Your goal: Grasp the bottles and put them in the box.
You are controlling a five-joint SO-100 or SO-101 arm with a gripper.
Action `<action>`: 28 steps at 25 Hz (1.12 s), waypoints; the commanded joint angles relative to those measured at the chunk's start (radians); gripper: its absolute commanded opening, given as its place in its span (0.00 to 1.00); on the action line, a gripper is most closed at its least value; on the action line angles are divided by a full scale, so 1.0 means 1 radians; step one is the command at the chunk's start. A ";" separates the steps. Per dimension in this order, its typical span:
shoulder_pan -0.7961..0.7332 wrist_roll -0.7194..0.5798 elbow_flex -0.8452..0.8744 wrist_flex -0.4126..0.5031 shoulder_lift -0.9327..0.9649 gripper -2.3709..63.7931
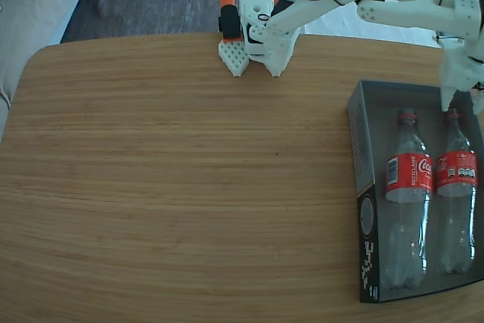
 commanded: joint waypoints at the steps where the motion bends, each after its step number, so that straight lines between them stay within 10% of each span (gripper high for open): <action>1: 0.067 -0.006 -0.057 0.041 0.091 0.50; 14: 0.417 -0.238 -0.008 0.098 0.262 0.30; 28: 0.770 -0.158 0.285 0.098 0.522 0.05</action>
